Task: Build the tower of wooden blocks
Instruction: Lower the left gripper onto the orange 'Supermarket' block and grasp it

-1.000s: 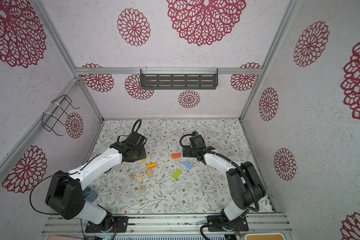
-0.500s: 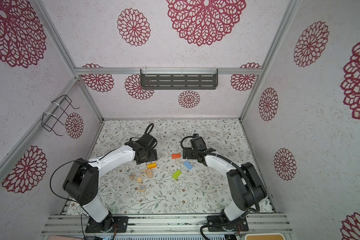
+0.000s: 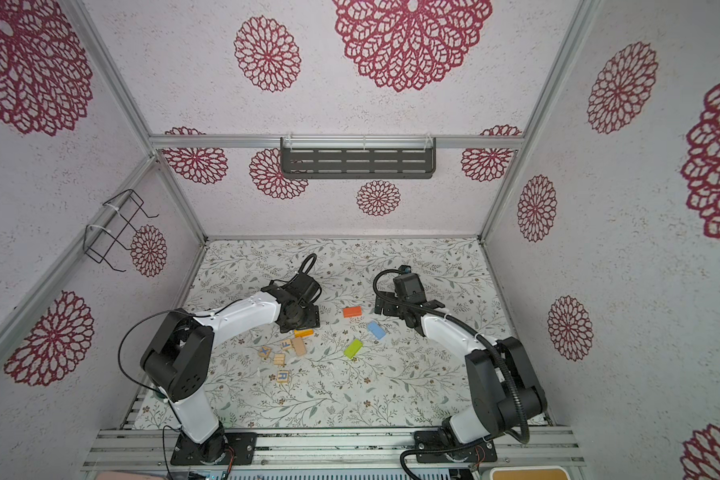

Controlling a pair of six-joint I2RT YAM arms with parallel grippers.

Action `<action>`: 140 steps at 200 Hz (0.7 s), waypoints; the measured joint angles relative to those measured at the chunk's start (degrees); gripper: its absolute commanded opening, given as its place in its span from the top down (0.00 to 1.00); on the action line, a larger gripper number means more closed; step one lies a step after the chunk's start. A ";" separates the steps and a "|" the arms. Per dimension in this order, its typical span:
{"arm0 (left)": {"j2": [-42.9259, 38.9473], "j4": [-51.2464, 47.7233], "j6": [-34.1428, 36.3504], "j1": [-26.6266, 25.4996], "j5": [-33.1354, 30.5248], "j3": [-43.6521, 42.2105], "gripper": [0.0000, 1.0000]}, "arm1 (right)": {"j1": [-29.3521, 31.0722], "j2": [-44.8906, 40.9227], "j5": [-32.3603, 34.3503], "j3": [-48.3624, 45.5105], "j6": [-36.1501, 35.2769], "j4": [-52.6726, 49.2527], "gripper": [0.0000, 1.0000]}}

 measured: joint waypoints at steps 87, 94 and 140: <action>2.69 0.90 -1.40 0.00 0.00 -0.33 0.23 | -0.04 0.00 -0.02 -0.04 0.42 0.17 0.01; 2.86 0.94 -1.68 0.00 -0.13 -0.33 0.23 | -0.04 0.00 -0.02 -0.04 0.42 0.20 0.01; 3.85 1.44 -3.28 0.02 -0.22 -0.33 0.24 | -0.04 0.07 -0.07 -0.04 0.63 0.44 0.01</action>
